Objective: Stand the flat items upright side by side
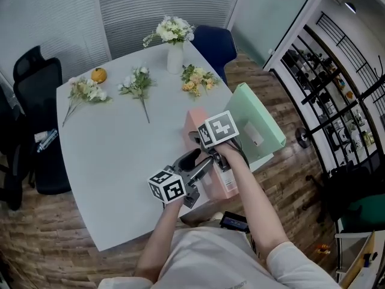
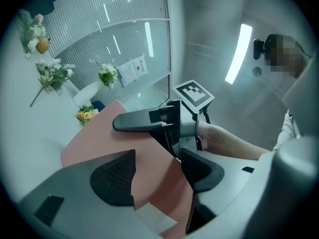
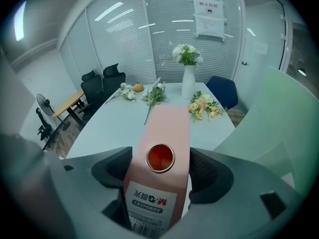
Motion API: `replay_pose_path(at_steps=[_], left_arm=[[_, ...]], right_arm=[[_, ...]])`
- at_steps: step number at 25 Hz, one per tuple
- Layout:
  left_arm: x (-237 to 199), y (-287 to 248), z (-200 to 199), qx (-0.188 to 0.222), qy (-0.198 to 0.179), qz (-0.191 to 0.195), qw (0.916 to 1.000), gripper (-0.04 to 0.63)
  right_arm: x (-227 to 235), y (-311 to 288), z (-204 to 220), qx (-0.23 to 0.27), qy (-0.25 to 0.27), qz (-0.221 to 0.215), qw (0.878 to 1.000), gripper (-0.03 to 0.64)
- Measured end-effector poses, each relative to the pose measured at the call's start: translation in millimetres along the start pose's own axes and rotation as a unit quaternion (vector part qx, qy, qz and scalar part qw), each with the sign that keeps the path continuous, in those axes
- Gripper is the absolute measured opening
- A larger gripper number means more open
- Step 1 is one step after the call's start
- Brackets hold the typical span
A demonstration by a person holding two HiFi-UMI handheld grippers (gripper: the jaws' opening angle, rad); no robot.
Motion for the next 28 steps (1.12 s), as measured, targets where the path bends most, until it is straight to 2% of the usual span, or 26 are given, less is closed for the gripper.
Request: replay_pose_path(at_steps=[15,22,28], left_arm=[[-2.6,2.5,-1.2,-0.003,0.005,-0.006,1.0,0.285],[1.6,0.4,-5.5,0.008,0.02,0.01,0.9997,0.285],[6.2,-1.9,-5.8,0.005,0.016,0.017,0.9997,0.285]], right_arm=[[1.7,10.7,2.1,0.031,-0.015,-0.005,0.999,0.337],[0.6,33.9,-8.1,0.094,-0.007,0.002,0.996,0.338],[-1.2,54.6,-16.8,0.155,0.007,0.008,0.988,0.338]])
Point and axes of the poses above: the fingertips, and each gripper's own axes: y backward along the fingers, x to its right, z out of its underside, the point moved 6 cm from there along y, backward along the fingers, and after that the axes turned 8 degrees about -z, right-handed, at the moved point
